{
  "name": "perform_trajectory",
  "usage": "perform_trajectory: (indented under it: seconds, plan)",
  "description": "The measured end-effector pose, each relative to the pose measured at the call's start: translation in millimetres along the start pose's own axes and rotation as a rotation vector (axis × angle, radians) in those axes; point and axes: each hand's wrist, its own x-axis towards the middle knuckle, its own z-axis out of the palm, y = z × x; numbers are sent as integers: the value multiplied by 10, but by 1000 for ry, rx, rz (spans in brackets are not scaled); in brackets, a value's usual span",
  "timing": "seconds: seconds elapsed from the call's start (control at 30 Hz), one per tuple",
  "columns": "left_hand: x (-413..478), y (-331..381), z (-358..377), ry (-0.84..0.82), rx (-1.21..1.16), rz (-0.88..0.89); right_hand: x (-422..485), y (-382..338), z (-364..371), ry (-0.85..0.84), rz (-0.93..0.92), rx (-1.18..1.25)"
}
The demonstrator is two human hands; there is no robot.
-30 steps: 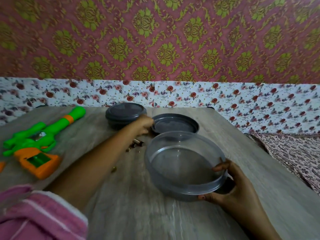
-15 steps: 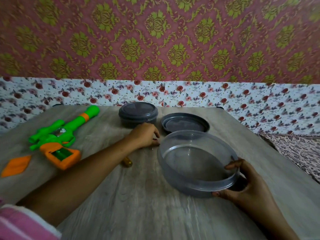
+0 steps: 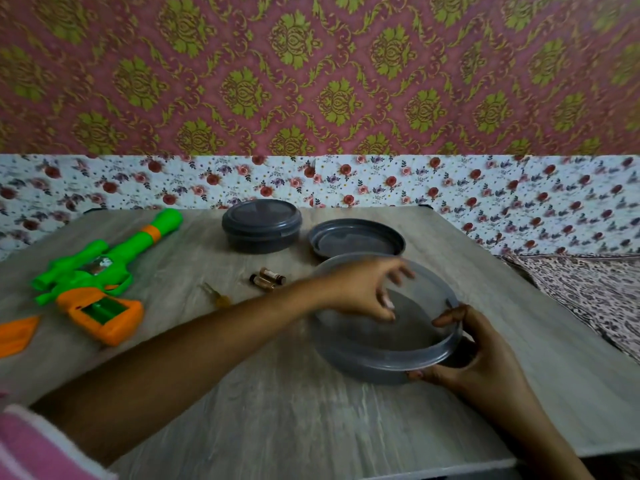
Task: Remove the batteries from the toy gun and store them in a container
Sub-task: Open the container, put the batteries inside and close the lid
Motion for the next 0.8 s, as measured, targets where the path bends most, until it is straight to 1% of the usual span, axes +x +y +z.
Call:
perform_trajectory:
  seconds: [0.03,0.07,0.13,0.2,0.23,0.3,0.37,0.4,0.43,0.47,0.53,0.6,0.7,0.77,0.8]
  plan:
    - [36,7,102,-60,69,6,-3,4,-1,-2,2,2]
    - [68,1,174,-78,118,12,-7,1,0,-7,3,3]
    - [102,-23,196,-67,151,4,-12,1,-3,-20,11,-1]
    - [98,-44,118,-19,151,7,-11,-9,-6,-20,4,-5]
    - [75,-49,48,42,137,8,-12,-16,-7,-14,-9,-1]
    - [-7,-123,-141,259,59,-22,-11,-23,0,-2,-20,10]
    - [-118,-342,-341,481,26,-128,-11,-20,-1,-4,-22,-1]
    - [-177,-492,-418,537,74,-220,-11,-21,-4,-7,-16,-12]
    - [-244,-630,-474,537,159,-324,-11,-25,-7,-8,-10,-24]
    - [-306,-756,-498,493,239,-434,-10,-34,-14,-5,-6,-33]
    - [-405,-915,-472,389,287,-592,-15,-55,-17,4,0,-42]
    - [-433,-993,-431,357,273,-627,-19,-59,-16,2,6,-46]
    - [-427,-1047,-418,365,261,-636,-25,-50,-13,-12,19,-50]
    - [-395,-1046,-418,422,218,-608,-24,-45,-14,-15,17,-52]
    - [-376,-1013,-416,491,189,-562,-22,-45,-13,-16,17,-52]
